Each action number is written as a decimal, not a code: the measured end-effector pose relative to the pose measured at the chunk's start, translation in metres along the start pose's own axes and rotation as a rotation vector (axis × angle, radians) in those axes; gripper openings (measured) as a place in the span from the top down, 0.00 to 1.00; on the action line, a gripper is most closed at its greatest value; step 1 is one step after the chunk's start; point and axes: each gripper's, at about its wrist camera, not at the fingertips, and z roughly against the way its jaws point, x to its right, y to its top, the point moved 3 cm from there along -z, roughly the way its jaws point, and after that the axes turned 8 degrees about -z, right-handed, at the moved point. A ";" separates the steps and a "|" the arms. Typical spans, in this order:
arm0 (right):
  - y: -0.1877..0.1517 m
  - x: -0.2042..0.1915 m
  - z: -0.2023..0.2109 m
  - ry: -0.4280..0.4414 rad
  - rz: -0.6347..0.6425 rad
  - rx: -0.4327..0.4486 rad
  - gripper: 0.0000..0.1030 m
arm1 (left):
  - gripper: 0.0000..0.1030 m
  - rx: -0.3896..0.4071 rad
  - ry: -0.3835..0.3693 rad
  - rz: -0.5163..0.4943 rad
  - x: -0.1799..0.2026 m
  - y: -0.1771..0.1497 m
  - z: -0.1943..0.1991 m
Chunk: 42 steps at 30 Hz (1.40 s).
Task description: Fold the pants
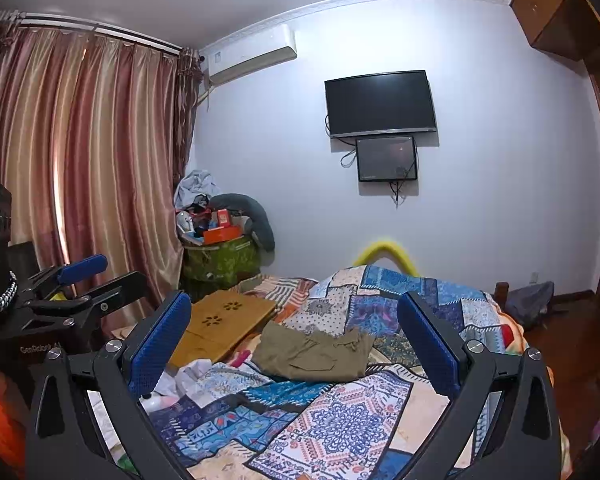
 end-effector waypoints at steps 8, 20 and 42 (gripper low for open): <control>0.001 0.001 0.001 0.001 0.000 -0.003 0.01 | 0.00 -0.007 -0.001 0.002 0.001 -0.002 -0.003; 0.001 0.002 0.003 -0.001 -0.002 -0.004 0.01 | 0.00 -0.006 -0.002 0.001 0.002 -0.002 -0.004; 0.003 0.004 0.003 -0.003 -0.009 -0.006 0.01 | 0.00 -0.006 -0.029 -0.007 0.004 -0.001 -0.003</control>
